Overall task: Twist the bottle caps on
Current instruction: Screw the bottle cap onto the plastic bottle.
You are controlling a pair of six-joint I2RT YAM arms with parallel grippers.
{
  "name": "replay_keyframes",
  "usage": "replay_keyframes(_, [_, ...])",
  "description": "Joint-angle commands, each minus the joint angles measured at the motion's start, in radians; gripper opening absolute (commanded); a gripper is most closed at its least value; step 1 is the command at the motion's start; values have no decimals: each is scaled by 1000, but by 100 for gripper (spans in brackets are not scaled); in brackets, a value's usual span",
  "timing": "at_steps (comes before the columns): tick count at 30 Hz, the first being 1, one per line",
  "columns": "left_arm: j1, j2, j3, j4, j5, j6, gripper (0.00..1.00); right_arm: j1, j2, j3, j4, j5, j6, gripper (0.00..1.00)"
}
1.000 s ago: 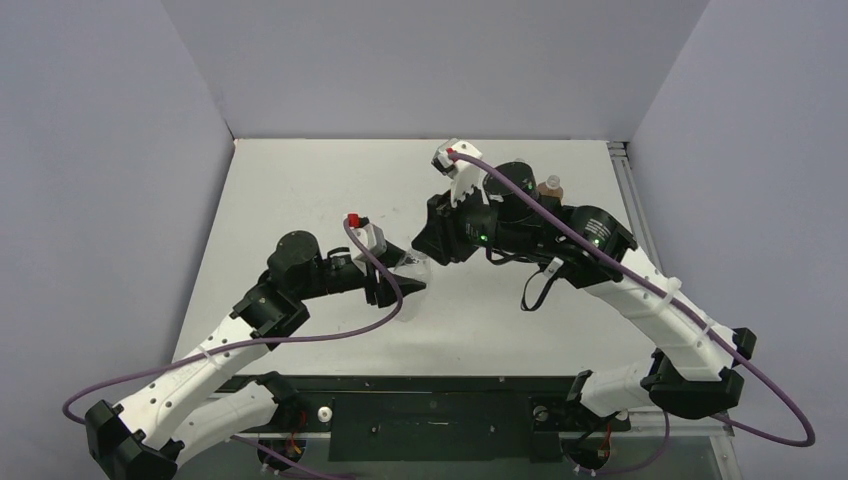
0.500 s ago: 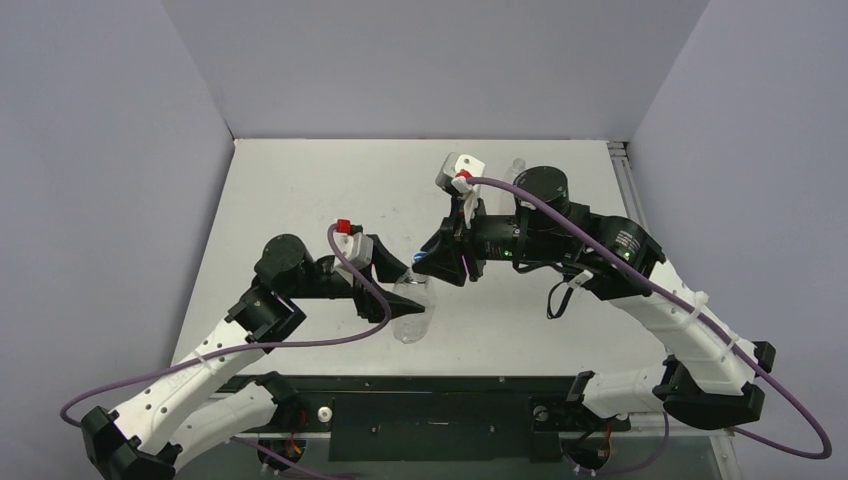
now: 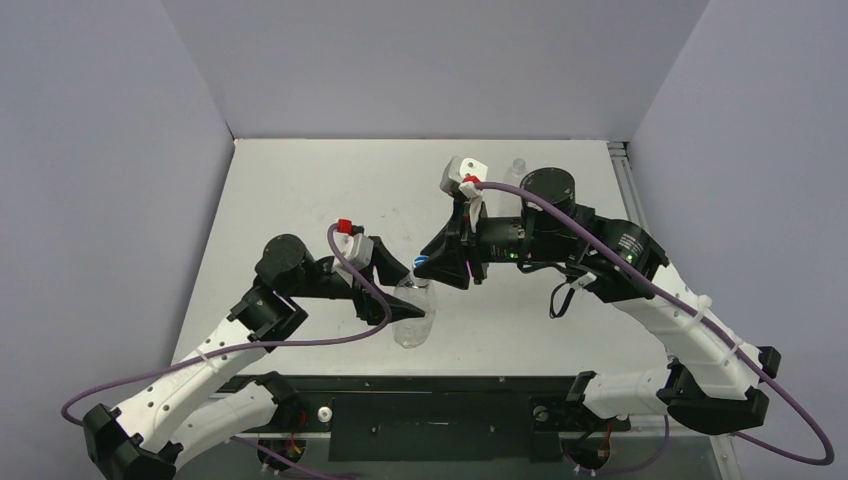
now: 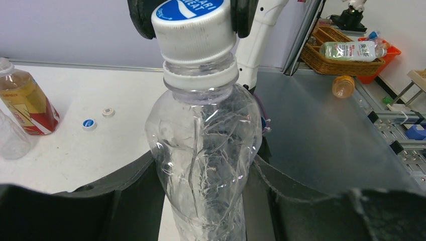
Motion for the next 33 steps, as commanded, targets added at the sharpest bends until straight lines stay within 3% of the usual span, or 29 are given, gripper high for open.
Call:
replay_keyframes(1, [-8, 4, 24, 93, 67, -21, 0, -17, -20, -21, 82, 2, -43, 0])
replay_keyframes(8, [-6, 10, 26, 80, 19, 14, 0, -16, -9, -15, 66, 39, -34, 0])
replay_keyframes(12, [-8, 6, 27, 30, -70, 77, 0, -12, -15, -32, 74, 83, -16, 7])
replay_keyframes(22, [-8, 26, 28, -40, -204, 179, 0, -12, 1, -27, 59, 221, 12, 38])
replay_keyframes(26, [-8, 36, 22, -44, -244, 201, 0, -13, 9, -21, 49, 291, 29, 59])
replay_keyframes(33, [-8, 47, 6, -30, -288, 223, 0, -27, 18, -17, 44, 386, 72, 73])
